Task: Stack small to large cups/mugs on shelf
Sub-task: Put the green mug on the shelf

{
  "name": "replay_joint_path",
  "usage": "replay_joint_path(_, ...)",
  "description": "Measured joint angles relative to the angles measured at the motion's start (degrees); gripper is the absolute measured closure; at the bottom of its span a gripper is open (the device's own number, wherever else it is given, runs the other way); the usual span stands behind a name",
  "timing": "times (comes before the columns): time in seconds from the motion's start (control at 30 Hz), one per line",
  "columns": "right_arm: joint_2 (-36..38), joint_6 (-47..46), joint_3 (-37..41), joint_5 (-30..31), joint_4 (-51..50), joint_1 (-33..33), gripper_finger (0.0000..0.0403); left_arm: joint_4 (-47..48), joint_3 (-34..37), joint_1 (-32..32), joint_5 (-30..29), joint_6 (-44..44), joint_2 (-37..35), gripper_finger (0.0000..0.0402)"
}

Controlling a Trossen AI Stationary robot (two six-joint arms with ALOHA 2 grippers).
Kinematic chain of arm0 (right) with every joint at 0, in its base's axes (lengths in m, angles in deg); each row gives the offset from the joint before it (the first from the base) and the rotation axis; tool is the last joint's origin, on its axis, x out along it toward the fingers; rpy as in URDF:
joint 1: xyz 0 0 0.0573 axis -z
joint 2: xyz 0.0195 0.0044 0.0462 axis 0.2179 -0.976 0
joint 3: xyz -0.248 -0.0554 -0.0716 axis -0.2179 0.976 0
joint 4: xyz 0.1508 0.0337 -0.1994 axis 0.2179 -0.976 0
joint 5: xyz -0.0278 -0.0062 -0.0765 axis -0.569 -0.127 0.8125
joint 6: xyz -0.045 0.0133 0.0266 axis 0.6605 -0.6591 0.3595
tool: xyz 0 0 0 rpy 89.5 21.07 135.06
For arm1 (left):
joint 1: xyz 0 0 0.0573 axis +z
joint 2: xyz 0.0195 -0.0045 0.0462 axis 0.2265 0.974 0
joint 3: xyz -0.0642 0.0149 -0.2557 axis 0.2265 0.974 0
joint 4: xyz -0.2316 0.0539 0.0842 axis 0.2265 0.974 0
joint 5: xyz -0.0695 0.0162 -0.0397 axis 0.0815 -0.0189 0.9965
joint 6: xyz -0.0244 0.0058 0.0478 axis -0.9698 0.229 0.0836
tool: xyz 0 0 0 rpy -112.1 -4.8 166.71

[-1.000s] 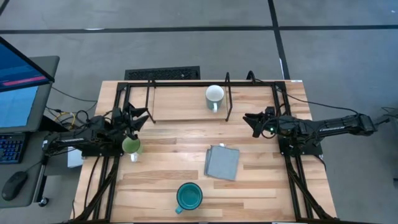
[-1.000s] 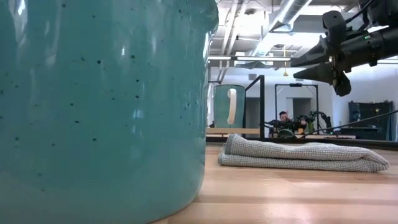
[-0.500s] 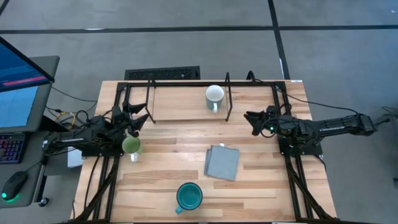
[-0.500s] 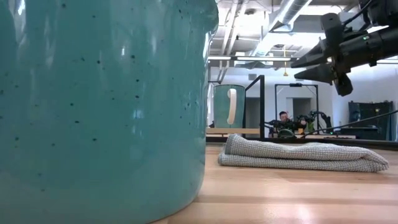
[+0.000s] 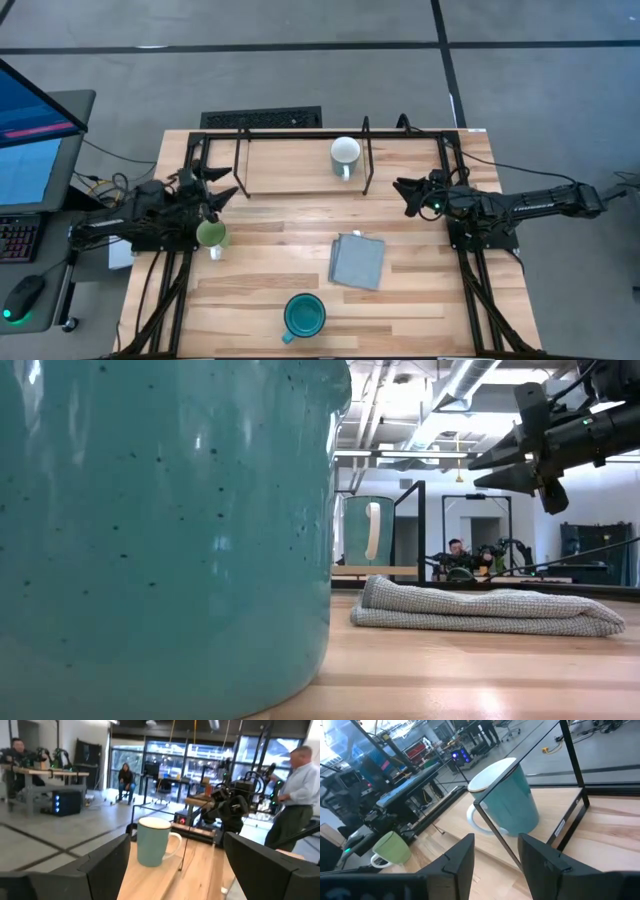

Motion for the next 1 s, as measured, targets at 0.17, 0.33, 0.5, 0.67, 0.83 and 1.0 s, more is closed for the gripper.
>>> replay_joint_path(0.17,0.00,0.02,0.00,0.00,0.01,0.00,0.0230,11.55,-7.66,0.00,-1.28,-4.56,0.00,0.0088)
replay_joint_path(0.33,0.00,0.16,-0.02,-0.01,-1.38,0.00,0.0230,14.67,-12.13,0.00,4.07,-9.74,1.81,0.0088)
replay_joint_path(0.5,-0.02,0.50,-0.02,-0.02,-4.86,0.00,0.0230,17.32,-18.54,-0.02,9.73,-13.35,8.80,0.0088)
replay_joint_path(0.67,0.00,0.55,-0.02,-0.02,-5.93,0.00,0.0230,31.50,-28.92,-0.79,10.91,-18.83,20.37,0.0089)
replay_joint_path(0.83,0.00,0.55,-0.02,-0.04,-5.95,0.00,0.0230,49.96,-40.60,-2.52,11.00,-28.62,32.10,0.0089)
replay_joint_path(1.0,-0.02,0.66,-0.02,-0.04,-5.97,0.00,0.0230,61.76,-49.26,-5.36,12.20,-44.66,39.76,0.0089)
